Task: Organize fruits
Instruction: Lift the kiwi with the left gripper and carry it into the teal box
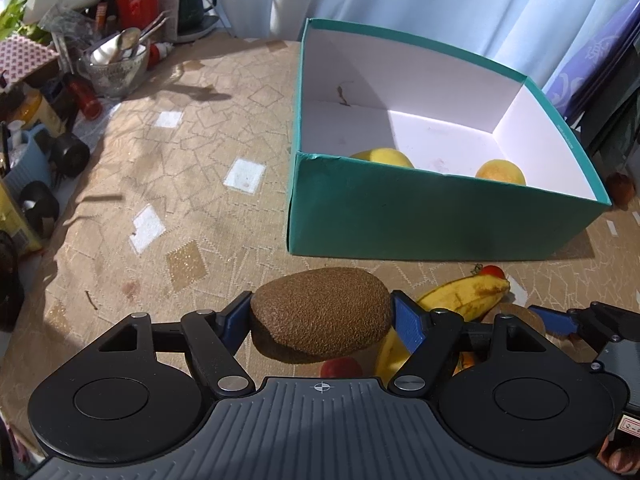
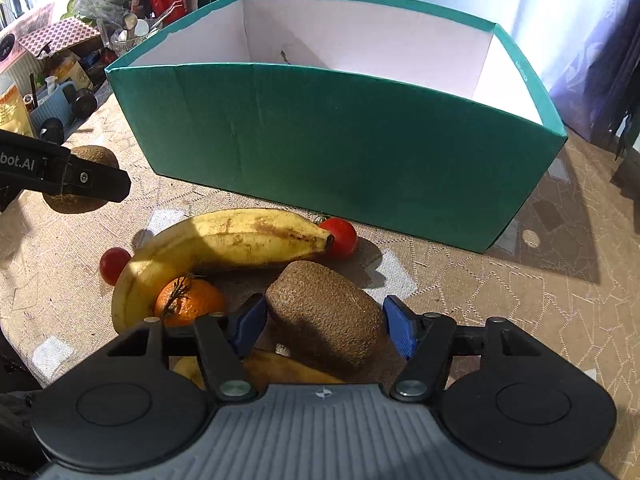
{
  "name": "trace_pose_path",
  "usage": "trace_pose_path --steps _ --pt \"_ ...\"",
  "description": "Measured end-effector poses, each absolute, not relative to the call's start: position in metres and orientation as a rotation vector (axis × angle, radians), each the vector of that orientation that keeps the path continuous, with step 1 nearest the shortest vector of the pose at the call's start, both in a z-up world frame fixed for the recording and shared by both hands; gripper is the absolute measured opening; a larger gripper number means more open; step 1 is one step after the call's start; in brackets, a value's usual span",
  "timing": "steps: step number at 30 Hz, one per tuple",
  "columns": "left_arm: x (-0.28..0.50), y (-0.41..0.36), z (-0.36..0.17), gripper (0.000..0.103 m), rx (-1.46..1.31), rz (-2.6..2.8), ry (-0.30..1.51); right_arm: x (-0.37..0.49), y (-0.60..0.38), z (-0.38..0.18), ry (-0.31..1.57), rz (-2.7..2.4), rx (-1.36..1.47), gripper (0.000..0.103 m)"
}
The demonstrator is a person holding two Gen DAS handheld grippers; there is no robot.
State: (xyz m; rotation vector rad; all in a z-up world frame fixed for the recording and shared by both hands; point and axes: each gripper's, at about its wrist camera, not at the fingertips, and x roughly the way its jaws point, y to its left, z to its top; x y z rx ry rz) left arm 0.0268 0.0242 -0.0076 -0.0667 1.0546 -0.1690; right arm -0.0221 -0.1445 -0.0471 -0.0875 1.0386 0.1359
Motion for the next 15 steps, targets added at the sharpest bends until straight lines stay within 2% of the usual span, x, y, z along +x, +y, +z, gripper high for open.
trace_pose_path --steps 8,15 --pt "0.027 0.022 -0.005 0.078 -0.047 -0.184 1.045 -0.026 -0.147 -0.049 1.025 0.097 -0.063 0.061" --pt "0.027 0.016 0.003 0.078 -0.017 -0.212 1.008 -0.039 -0.158 -0.022 0.945 0.004 -0.009 0.061"
